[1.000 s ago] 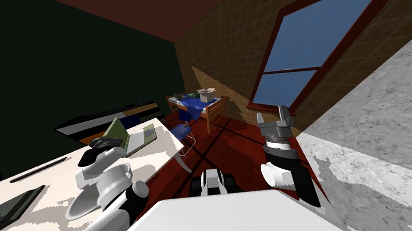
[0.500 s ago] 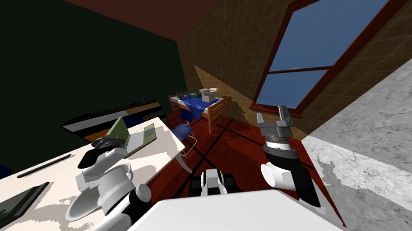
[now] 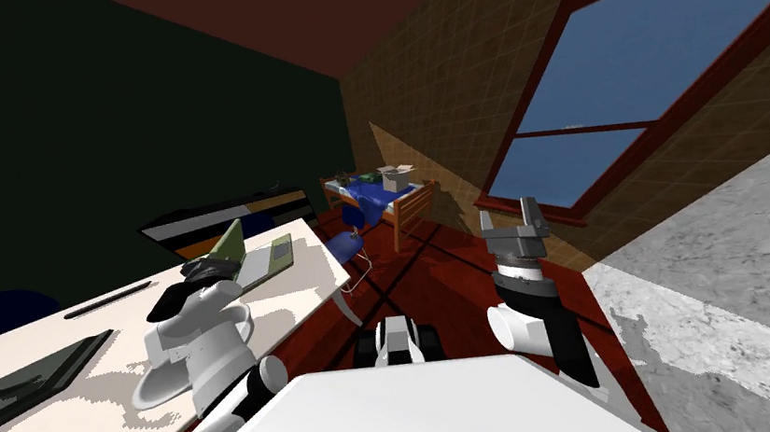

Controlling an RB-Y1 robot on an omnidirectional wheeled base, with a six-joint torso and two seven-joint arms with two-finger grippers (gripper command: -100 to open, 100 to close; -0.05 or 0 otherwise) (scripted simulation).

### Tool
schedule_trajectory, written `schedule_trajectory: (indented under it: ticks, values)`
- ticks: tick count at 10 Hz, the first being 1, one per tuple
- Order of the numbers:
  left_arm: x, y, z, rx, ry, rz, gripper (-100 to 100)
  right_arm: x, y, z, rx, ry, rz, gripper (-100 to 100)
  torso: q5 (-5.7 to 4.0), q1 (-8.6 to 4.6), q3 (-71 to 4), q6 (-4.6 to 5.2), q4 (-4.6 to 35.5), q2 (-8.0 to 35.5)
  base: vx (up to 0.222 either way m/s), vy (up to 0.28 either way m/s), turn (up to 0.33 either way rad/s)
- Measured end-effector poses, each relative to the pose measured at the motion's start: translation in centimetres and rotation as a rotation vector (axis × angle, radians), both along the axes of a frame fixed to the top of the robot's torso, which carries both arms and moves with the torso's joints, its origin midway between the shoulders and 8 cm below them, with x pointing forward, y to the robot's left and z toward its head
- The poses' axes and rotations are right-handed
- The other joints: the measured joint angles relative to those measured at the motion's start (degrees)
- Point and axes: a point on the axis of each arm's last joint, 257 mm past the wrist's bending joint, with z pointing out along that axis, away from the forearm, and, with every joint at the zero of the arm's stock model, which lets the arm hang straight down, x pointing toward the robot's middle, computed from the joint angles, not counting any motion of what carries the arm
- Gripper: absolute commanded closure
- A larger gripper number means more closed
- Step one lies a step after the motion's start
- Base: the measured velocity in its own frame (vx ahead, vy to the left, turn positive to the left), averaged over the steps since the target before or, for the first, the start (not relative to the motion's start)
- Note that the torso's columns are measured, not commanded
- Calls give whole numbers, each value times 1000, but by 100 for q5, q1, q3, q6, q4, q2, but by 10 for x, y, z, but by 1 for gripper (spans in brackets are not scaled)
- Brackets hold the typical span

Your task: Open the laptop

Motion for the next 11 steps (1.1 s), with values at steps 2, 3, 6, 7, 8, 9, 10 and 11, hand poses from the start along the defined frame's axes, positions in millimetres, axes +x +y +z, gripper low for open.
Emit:
schedule_trajectory:
  ticks: [2,3,6,7,8,9,10,11]
  values:
    - [-2,-11,1,-2,-1,-14,100,0,0,0,0,0,0,0,-15,-10,-2,17,8,6,23,2,3]
    - [-1,-13,11,11,-12,-15,100,0,0,0,0,0,0,0,-17,-15,6,14,12,17,79,11,179]
    - [-3,-37,11,1,-16,-51,100,0,0,0,0,0,0,0,-13,-4,0,17,9,8,44,0,42]
    - [-3,-37,12,2,-18,-52,100,0,0,0,0,0,0,0,-4,-1,7,9,7,15,31,-38,-34]
    - [-2,-36,11,28,10,-50,100,0,0,0,0,0,0,0,-9,-12,2,11,6,7,50,-62,-32]
    - [-2,-35,14,66,37,-48,100,0,0,0,0,0,0,0,-6,-14,-4,10,-1,-3,59,-71,-16]
    - [-1,-34,15,99,62,-46,100,0,0,0,0,0,0,0,-3,-6,-8,11,-3,-10,72,-63,-14]
    - [-1,-33,16,130,87,-45,100,0,0,0,0,0,0,0,-3,5,-11,12,-3,-13,58,-48,-26]
